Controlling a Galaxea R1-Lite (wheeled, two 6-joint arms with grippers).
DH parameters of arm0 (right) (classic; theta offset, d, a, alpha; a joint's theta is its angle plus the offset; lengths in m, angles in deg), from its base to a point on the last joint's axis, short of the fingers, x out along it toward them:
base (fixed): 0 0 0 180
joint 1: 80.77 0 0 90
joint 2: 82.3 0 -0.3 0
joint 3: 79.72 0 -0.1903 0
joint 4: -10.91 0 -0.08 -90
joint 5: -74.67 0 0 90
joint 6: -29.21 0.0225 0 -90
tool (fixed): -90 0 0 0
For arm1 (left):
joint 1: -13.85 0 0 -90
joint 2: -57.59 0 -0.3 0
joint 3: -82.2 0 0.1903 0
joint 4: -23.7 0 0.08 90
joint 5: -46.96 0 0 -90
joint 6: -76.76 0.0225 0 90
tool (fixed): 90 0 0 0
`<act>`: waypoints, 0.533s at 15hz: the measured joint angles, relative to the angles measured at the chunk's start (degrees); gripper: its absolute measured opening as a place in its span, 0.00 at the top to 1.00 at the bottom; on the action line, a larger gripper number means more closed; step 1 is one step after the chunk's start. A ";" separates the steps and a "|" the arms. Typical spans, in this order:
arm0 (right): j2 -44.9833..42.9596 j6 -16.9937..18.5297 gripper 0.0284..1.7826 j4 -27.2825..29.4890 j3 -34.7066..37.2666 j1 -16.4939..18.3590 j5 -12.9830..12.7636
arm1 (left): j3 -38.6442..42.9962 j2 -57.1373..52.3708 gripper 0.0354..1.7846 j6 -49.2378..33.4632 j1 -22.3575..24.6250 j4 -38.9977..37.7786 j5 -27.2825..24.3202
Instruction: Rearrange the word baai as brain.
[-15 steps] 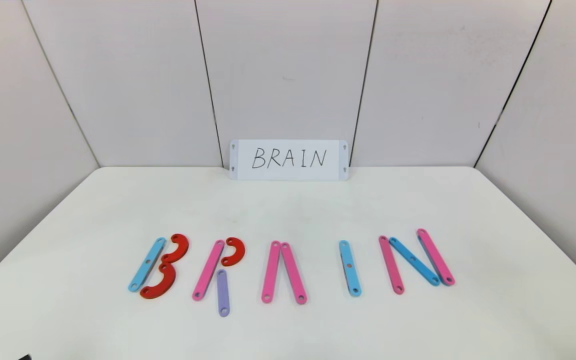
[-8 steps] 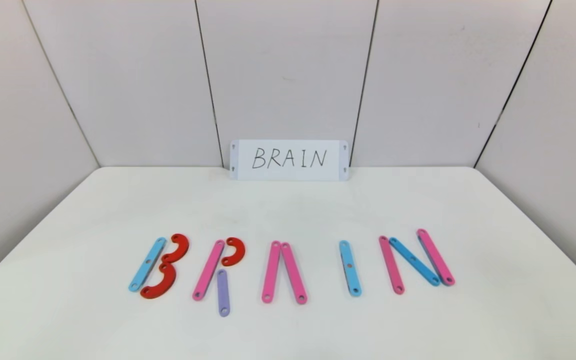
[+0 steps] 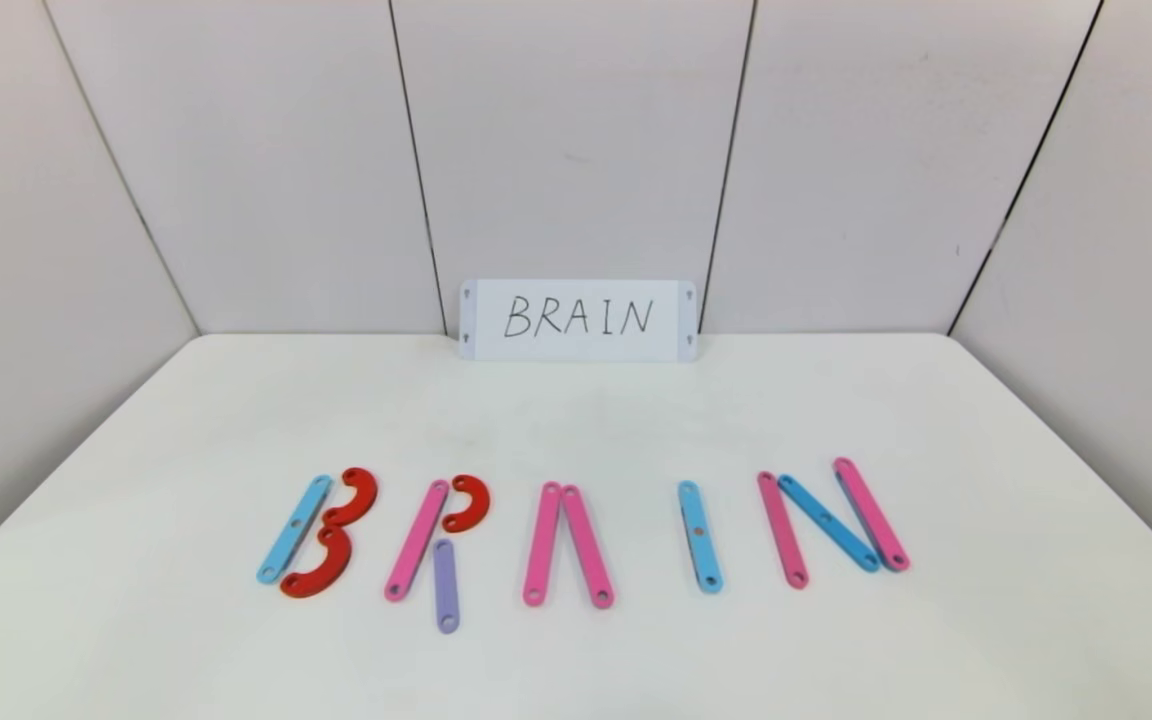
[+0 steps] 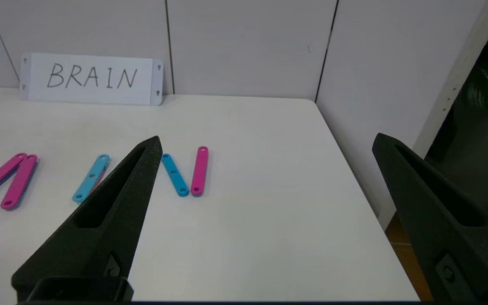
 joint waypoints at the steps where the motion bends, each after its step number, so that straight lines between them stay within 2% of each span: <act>1: -1.37 -0.17 0.02 -0.99 1.40 -0.02 0.24 | 0.49 -1.33 0.03 0.20 0.89 0.26 -0.15; 4: -3.77 -0.52 0.02 -5.38 6.06 -0.02 0.30 | 5.32 -6.88 0.03 0.51 1.71 -1.56 -0.28; 8: -4.51 -3.83 0.02 -18.12 16.21 0.02 0.11 | 18.47 -12.21 0.03 2.57 1.78 -14.60 -0.20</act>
